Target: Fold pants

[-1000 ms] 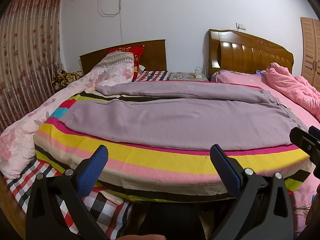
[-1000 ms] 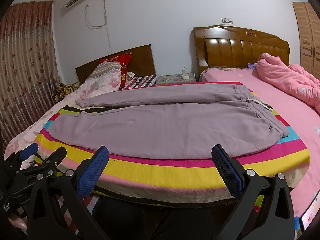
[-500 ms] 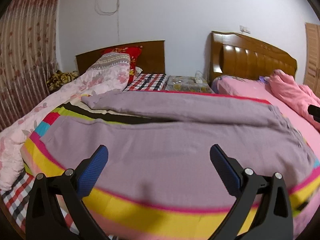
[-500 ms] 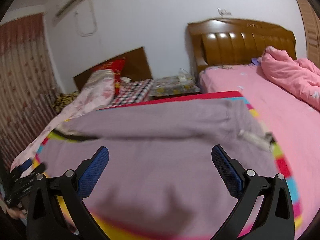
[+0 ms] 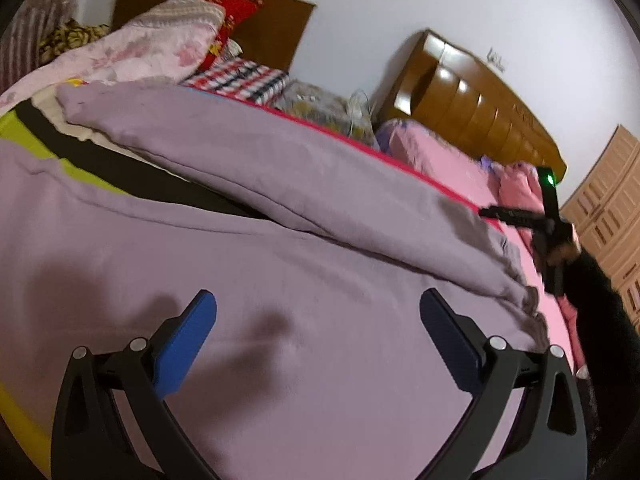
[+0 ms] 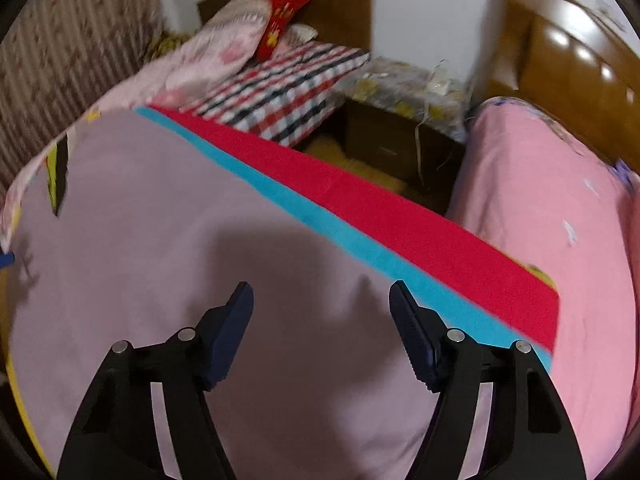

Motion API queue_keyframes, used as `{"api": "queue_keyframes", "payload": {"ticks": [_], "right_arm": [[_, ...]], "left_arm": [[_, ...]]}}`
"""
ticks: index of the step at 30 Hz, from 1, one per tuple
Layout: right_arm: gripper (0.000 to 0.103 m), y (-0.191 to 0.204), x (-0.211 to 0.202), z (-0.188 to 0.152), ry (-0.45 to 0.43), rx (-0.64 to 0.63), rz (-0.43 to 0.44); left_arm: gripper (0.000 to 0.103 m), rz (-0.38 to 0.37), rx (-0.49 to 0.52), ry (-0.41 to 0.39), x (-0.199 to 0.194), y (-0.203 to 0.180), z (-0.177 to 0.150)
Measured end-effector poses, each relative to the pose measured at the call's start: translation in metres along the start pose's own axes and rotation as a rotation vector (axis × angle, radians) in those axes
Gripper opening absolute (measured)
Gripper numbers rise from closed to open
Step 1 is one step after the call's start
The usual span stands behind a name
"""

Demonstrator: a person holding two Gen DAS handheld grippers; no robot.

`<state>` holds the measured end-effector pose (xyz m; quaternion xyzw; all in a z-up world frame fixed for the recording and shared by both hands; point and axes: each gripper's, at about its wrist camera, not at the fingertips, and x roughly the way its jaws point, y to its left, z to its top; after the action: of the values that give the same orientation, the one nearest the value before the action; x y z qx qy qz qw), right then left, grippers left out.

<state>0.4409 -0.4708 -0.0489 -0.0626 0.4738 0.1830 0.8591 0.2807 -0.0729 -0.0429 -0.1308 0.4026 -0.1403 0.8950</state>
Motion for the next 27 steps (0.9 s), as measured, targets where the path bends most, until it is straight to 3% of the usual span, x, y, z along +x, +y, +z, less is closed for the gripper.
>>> {"api": "queue_keyframes", "payload": {"ticks": [2, 4, 6, 7, 8, 9, 12, 15, 19, 23, 27], "right_arm": [[0.069, -0.014, 0.016, 0.011, 0.035, -0.019, 0.051], [0.058, -0.02, 0.032, 0.017, 0.083, -0.04, 0.078], [0.058, -0.025, 0.044, 0.018, 0.125, -0.046, 0.088], [0.052, -0.028, 0.043, 0.02, 0.122, -0.03, 0.099], [0.042, -0.03, 0.04, 0.021, 0.12, -0.008, 0.101], [0.01, -0.029, 0.036, 0.019, 0.111, -0.013, 0.094], [0.011, 0.003, 0.002, 0.016, 0.029, -0.115, -0.006], [0.011, 0.06, -0.067, -0.007, -0.136, -0.189, -0.088], [0.011, 0.167, -0.16, -0.083, -0.336, -0.275, -0.139], [0.011, 0.249, -0.185, -0.175, -0.37, -0.232, -0.128], [0.011, 0.261, -0.153, -0.226, -0.285, -0.058, -0.131]], "left_arm": [[0.101, -0.006, 0.023, 0.036, 0.012, 0.002, 0.002], [0.101, -0.01, 0.033, 0.058, 0.02, 0.004, 0.003], [0.101, -0.011, 0.03, 0.071, 0.022, 0.003, 0.001], [0.101, -0.012, 0.026, 0.075, 0.02, 0.004, 0.0], [0.101, -0.014, 0.023, 0.079, 0.018, 0.004, -0.001], [0.101, -0.018, 0.021, 0.078, 0.012, 0.004, -0.005], [0.101, -0.017, 0.032, 0.058, 0.0, 0.002, -0.001], [0.101, -0.025, 0.036, 0.027, -0.018, 0.001, 0.0], [0.101, -0.075, 0.011, 0.011, -0.039, 0.005, 0.0], [0.101, -0.13, -0.023, 0.036, -0.054, 0.015, -0.014], [0.101, -0.126, -0.019, 0.124, -0.039, 0.024, -0.03]]}}
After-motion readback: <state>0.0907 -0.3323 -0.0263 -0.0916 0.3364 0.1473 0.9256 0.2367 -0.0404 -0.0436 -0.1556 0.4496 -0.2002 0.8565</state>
